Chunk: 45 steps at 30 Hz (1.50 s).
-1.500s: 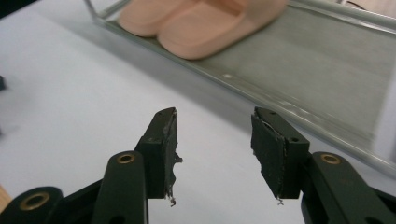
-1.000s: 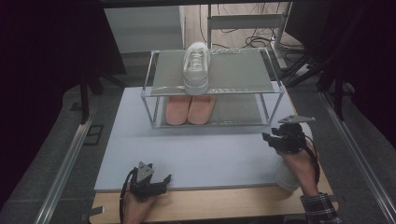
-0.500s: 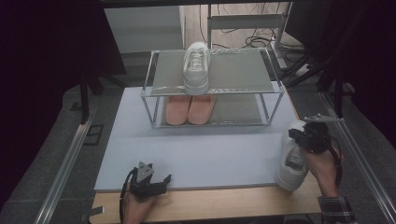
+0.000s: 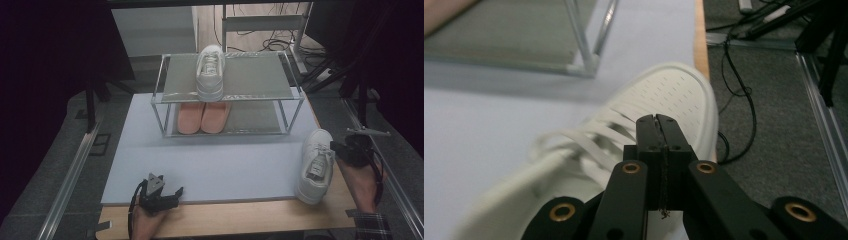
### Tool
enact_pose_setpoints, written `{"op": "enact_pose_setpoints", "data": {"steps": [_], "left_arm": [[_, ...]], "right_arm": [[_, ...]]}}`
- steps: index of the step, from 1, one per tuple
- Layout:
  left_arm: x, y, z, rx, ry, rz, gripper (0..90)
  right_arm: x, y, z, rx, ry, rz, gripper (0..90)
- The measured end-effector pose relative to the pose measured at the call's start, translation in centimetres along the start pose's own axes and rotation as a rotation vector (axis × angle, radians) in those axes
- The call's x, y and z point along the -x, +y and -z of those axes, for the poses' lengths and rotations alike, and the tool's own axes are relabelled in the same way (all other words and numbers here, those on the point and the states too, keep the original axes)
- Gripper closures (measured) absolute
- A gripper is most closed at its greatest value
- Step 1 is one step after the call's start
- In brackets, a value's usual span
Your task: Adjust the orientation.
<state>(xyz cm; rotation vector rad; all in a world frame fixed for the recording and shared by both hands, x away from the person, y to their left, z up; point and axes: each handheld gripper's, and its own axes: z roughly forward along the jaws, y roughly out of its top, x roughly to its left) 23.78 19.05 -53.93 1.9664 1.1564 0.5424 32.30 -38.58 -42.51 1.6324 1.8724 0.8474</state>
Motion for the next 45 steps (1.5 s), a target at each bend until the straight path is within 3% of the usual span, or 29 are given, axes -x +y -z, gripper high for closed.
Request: {"op": "enact_pose_setpoints", "data": {"steps": [8,19,25,27,36,45], "left_arm": [[0.0,0.0,0.0,-0.001,0.002,0.001,13.5],[0.0,0.0,0.0,0.0,0.003,0.002,13.5],[0.0,0.0,0.0,-0.001,0.003,0.001,13.5],[0.0,0.0,0.0,-0.001,0.003,0.001,13.4],[0.0,0.0,0.0,-0.002,0.003,0.001,13.4],[0.0,0.0,0.0,-0.002,0.003,0.001,13.4]], "right_arm": [[1.7,-2.1,-0.9,-0.025,-0.017,-0.067,87.4],[2.4,-4.1,-2.1,-0.073,-0.027,-0.092,88.1],[2.1,-4.7,-2.0,-0.06,-0.024,-0.091,90.0],[2.0,-4.7,-2.0,-0.065,-0.01,-0.105,90.0],[0.5,-5.0,-3.0,-0.069,0.062,-0.086,90.0],[-0.6,-5.0,-3.1,-0.072,0.095,-0.066,90.0]]}}
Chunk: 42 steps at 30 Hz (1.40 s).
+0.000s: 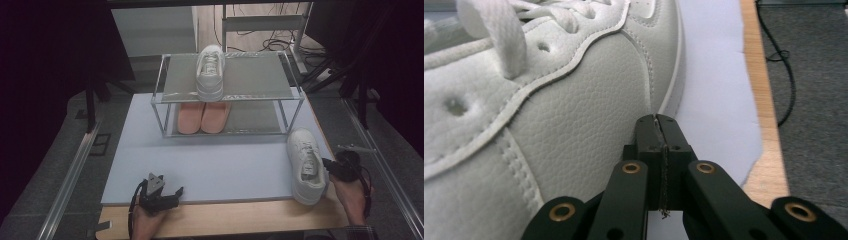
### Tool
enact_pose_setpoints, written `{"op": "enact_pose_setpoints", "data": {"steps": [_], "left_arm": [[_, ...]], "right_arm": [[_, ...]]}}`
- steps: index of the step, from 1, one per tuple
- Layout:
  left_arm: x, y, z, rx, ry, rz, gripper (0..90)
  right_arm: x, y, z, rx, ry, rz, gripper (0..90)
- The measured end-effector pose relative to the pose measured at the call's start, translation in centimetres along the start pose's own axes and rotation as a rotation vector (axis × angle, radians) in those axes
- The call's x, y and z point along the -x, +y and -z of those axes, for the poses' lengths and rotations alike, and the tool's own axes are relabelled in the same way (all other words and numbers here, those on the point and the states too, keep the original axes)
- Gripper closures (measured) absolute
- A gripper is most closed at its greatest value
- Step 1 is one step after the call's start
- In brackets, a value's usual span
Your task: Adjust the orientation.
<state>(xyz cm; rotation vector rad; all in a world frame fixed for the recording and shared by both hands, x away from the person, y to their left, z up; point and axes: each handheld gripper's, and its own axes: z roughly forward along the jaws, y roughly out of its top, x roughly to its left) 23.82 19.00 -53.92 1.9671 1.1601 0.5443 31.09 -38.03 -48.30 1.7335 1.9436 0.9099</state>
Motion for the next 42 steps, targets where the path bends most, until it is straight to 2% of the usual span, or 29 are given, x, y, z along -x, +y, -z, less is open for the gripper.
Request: {"op": "enact_pose_setpoints", "data": {"steps": [4,8,12,14,18,20,22,27,29,31,35,39,42], "left_arm": [[0.0,0.0,0.0,0.0,0.0,0.0,13.4],[0.0,0.0,0.0,0.0,0.0,0.0,13.5],[0.0,0.0,0.0,0.0,-0.001,0.0,13.4],[0.0,0.0,0.0,0.0,-0.001,0.0,13.4],[0.0,0.0,0.0,0.001,-0.001,0.001,13.4],[0.0,0.0,0.0,0.002,-0.001,0.0,13.4],[0.0,0.0,0.0,0.002,0.0,0.0,13.4],[0.0,0.0,-0.1,0.002,0.0,0.0,13.4],[0.0,0.0,0.0,0.002,0.0,0.0,13.4],[0.0,0.0,0.0,0.001,0.001,-0.001,13.4],[0.0,0.0,-0.1,0.002,0.0,0.0,13.4],[0.0,0.0,-0.1,0.002,0.0,0.0,13.4],[0.0,0.0,-0.1,0.002,0.0,0.0,13.4]], "right_arm": [[0.3,0.3,-0.2,0.004,-0.01,0.001,89.9],[1.1,1.2,-0.9,0.014,-0.011,-0.018,89.5],[1.6,2.3,-2.0,0.024,-0.001,-0.003,88.7],[1.7,2.8,-2.6,0.015,-0.011,0.007,89.0],[2.1,3.2,-3.1,0.003,0.008,0.001,90.0],[2.2,3.1,-3.1,0.01,0.018,0.013,90.0],[2.1,3.0,-3.0,0.004,0.038,-0.001,90.0],[1.4,2.7,-2.8,0.003,0.065,0.025,90.0],[1.4,2.7,-2.9,-0.001,0.062,0.017,90.0],[1.4,3.0,-3.2,0.003,0.034,0.013,90.0],[1.6,4.0,-4.4,0.01,0.011,0.015,90.0],[1.8,5.1,-5.4,0.003,0.001,0.025,90.0],[2.1,5.4,-5.7,-0.006,0.017,0.024,90.0]]}}
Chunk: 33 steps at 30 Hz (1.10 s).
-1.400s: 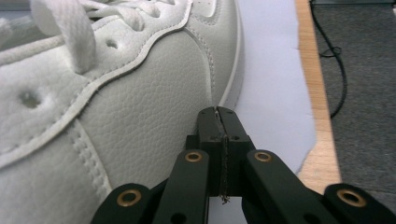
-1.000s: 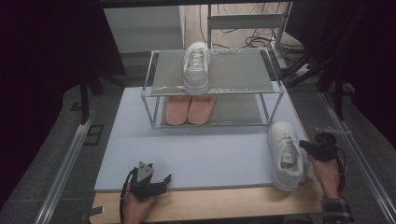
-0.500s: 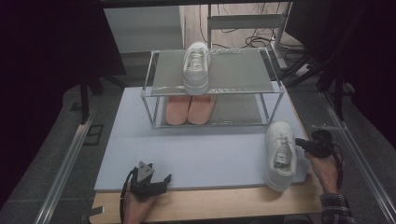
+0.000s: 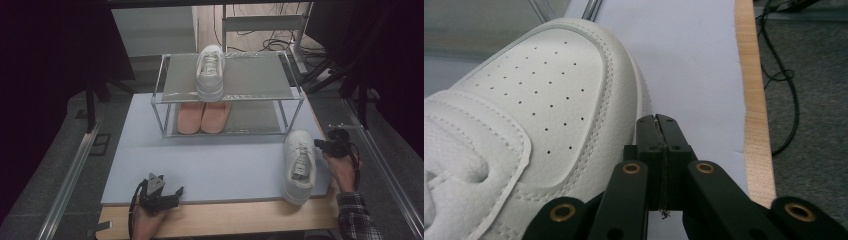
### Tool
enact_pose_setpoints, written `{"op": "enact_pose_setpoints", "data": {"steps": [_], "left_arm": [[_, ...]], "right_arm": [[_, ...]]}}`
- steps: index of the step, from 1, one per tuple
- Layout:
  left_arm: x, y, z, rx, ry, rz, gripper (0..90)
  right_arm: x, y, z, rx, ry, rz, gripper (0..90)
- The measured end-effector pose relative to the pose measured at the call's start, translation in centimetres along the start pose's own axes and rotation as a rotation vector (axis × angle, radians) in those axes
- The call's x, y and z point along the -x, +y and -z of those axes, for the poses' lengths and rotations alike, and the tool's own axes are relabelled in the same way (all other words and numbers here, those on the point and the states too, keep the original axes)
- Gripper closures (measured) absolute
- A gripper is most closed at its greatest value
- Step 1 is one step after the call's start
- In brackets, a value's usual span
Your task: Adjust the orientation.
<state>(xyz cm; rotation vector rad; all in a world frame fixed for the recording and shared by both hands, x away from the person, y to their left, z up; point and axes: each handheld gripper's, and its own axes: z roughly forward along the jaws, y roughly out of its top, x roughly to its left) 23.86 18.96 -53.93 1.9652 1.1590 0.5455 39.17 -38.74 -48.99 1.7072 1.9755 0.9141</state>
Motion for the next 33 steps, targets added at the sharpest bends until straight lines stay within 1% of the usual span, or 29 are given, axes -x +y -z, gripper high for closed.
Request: {"op": "enact_pose_setpoints", "data": {"steps": [2,3,4,6,7,9,10,13,14,16,17,19,22,26,29,33], "left_arm": [[0.0,0.0,0.0,-0.001,0.001,0.0,13.4],[0.0,0.0,0.0,-0.001,0.001,0.001,13.4],[0.0,0.1,-0.1,-0.001,0.003,0.0,13.4],[0.1,0.1,-0.1,-0.001,0.003,0.001,13.4],[0.1,0.1,-0.1,-0.001,0.003,0.001,13.4],[0.1,0.1,-0.1,-0.001,0.003,0.0,13.5],[0.1,0.1,-0.1,-0.001,0.003,0.001,13.5],[0.1,0.1,-0.1,-0.001,0.003,0.0,13.5],[0.1,0.1,-0.1,-0.001,0.003,0.001,13.5],[0.1,0.1,-0.1,0.001,0.003,0.002,13.6],[0.1,0.1,-0.1,0.0,0.003,0.001,13.5],[0.1,0.1,-0.1,-0.001,0.004,0.0,13.6],[0.1,0.1,-0.1,-0.001,0.004,0.0,13.5],[0.1,0.1,-0.1,-0.001,0.004,0.001,13.5],[0.1,0.1,-0.1,-0.001,0.004,0.001,13.5],[0.1,0.1,-0.1,-0.001,0.004,0.001,13.5]], "right_arm": [[0.0,-0.2,0.1,0.002,0.016,-0.011,90.0],[0.0,-0.3,0.1,0.003,0.035,-0.017,90.0],[-0.2,-0.4,0.1,0.005,0.051,-0.014,90.0],[-0.9,-0.6,-0.1,0.005,0.094,-0.007,90.0],[-1.4,-0.6,-0.2,0.005,0.103,0.002,90.0],[-2.4,-0.6,-0.6,0.003,0.109,0.033,90.0],[-2.9,-0.6,-0.8,-0.002,0.115,0.04,90.0],[-3.8,-0.8,-0.8,-0.01,0.087,0.064,90.0],[-3.8,-1.0,-0.7,-0.012,0.086,0.064,90.0],[-3.7,-1.6,-0.1,-0.012,0.103,0.05,90.0],[-3.7,-2.0,0.3,-0.011,0.11,0.042,90.0],[-3.9,-2.8,1.3,-0.01,0.12,0.041,90.0],[-4.3,-3.8,2.5,0.003,0.123,0.054,90.0],[-5.1,-4.5,3.8,-0.003,0.119,0.076,90.0],[-5.5,-4.7,4.1,-0.003,0.134,0.073,90.0],[-6.6,-4.4,3.6,-0.009,0.156,0.084,90.0]]}}
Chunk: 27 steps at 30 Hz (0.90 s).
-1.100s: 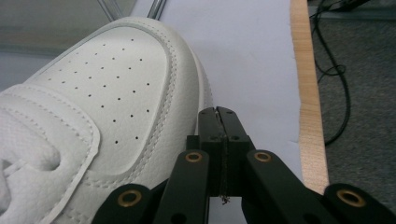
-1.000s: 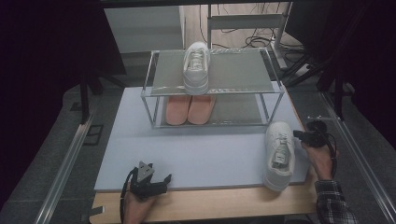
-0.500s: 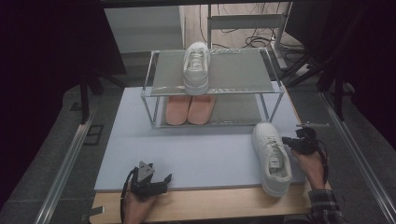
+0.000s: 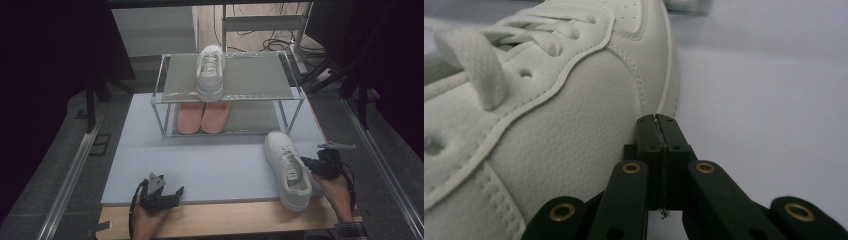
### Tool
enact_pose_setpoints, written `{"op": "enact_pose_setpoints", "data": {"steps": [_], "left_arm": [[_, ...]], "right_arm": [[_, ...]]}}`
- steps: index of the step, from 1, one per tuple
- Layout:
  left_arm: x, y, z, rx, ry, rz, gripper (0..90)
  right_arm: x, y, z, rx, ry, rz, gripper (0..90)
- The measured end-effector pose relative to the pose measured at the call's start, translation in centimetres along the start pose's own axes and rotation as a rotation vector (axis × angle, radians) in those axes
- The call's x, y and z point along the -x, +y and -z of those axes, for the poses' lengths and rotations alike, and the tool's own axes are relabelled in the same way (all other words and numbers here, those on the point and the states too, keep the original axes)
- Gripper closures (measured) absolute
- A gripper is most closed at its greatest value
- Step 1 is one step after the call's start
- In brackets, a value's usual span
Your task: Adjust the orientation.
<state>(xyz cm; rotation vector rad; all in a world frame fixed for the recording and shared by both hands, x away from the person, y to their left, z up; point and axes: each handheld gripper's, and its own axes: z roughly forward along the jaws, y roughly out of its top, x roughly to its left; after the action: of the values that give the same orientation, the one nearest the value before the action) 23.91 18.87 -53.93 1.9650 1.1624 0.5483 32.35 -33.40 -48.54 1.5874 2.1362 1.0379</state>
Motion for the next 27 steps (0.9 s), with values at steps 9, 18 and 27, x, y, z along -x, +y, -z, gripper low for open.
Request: {"op": "enact_pose_setpoints", "data": {"steps": [9,18,27], "left_arm": [[0.0,0.0,0.0,0.0,0.0,-0.001,13.6],[0.0,0.0,0.0,0.001,0.0,-0.001,13.7],[0.0,0.0,0.0,0.0,0.0,-0.001,13.7]], "right_arm": [[-3.1,1.2,-1.9,-0.033,0.069,0.056,90.0],[-4.0,1.7,-2.2,-0.034,0.113,0.084,87.0],[-3.1,1.1,0.8,0.001,0.101,0.064,75.5]]}}
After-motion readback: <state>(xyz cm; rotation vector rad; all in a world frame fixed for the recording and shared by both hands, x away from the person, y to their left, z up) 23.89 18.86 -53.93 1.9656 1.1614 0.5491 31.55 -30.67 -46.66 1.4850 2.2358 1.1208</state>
